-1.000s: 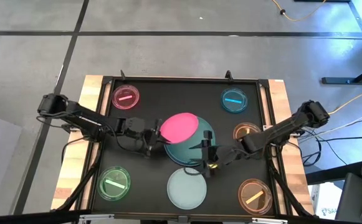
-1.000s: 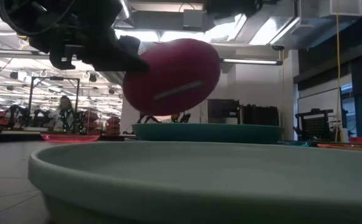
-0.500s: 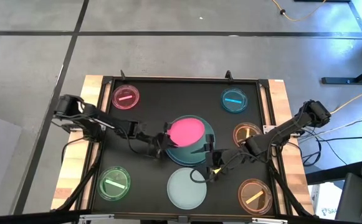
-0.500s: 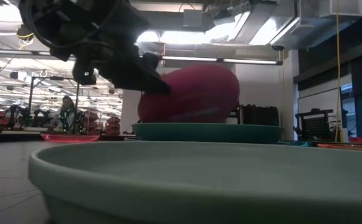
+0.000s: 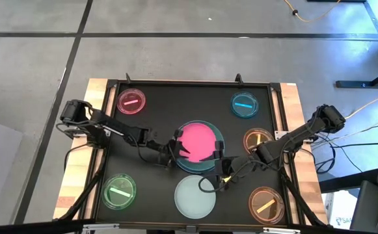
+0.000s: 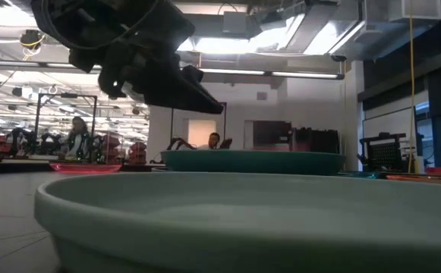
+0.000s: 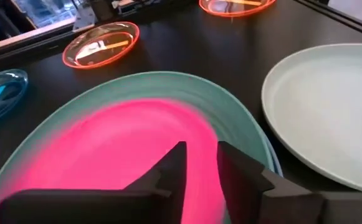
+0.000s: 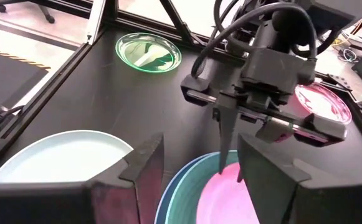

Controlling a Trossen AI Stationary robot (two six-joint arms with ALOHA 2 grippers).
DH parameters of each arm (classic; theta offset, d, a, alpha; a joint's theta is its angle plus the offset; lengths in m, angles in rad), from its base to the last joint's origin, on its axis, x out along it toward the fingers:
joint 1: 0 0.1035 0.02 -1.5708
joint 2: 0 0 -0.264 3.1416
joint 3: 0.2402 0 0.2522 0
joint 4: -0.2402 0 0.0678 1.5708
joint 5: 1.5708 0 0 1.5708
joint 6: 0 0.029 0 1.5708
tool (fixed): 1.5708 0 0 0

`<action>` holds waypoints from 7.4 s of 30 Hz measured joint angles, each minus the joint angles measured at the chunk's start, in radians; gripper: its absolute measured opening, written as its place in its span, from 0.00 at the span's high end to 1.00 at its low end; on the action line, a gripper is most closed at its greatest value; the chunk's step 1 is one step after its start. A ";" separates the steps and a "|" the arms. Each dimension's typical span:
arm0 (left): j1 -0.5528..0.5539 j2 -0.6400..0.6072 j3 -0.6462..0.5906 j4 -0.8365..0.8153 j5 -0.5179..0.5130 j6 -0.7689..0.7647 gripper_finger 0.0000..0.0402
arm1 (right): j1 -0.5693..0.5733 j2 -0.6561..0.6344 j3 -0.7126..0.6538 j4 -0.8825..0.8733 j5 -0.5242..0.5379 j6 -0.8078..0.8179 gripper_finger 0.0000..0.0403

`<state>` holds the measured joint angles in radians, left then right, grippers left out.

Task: Stack plastic plates
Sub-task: Stack the right pink plate on top of the green plate, then stack the gray plate on top of the pink plate, then stack the top orange plate on top of the gray plate

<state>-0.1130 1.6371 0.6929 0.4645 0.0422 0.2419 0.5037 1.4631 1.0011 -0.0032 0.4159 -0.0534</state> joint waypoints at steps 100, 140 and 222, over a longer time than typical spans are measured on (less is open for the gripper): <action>-0.060 -0.401 -0.002 -0.605 -0.441 -0.083 0.71 | -0.333 0.086 0.193 -0.484 -0.146 0.213 0.99; -0.060 -0.400 -0.001 -0.576 -0.440 -0.128 0.71 | -0.443 0.027 0.138 -0.623 -0.158 0.363 0.66; -0.060 -0.400 -0.001 -0.577 -0.441 -0.135 0.71 | -0.228 0.107 0.127 -0.473 -0.154 0.245 1.00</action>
<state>-0.1730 1.2369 0.6918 -0.1126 -0.3991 0.1070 0.2756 1.5700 1.1282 -0.4767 0.2617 0.1917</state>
